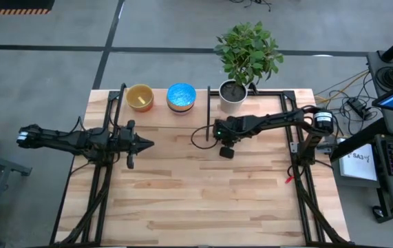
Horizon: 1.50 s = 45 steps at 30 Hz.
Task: Place and stack bowls onto a shelf
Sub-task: Stack the blue bowl on the orange bowl on the shelf
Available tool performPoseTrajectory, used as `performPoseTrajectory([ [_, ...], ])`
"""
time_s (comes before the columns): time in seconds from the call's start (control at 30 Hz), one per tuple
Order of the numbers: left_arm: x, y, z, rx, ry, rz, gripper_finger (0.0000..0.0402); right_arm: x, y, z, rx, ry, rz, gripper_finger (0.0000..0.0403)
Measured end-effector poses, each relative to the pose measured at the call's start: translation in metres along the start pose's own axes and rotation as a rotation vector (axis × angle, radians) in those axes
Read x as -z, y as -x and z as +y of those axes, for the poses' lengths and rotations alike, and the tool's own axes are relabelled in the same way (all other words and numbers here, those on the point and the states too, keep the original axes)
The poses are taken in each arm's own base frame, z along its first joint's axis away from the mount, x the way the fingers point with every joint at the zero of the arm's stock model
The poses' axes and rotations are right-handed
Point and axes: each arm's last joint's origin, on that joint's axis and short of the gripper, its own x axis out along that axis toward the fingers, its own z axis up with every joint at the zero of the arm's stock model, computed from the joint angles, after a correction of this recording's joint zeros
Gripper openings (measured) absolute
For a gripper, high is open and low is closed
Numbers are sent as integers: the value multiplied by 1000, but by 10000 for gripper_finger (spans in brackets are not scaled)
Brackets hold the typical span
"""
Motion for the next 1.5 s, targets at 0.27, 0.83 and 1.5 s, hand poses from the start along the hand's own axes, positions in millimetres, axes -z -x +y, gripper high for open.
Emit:
performPoseTrajectory([
  [0.27,0,0,0,0,-6,0,0,-11,46,11,-27,62,-23,16],
  [0.83,-1,0,0,1,-5,-8,0,-61,179,31,128,265,-377,14],
  [1.5,-1,0,0,0,-13,-9,0,-166,183,-13,191,422,-614,13],
])
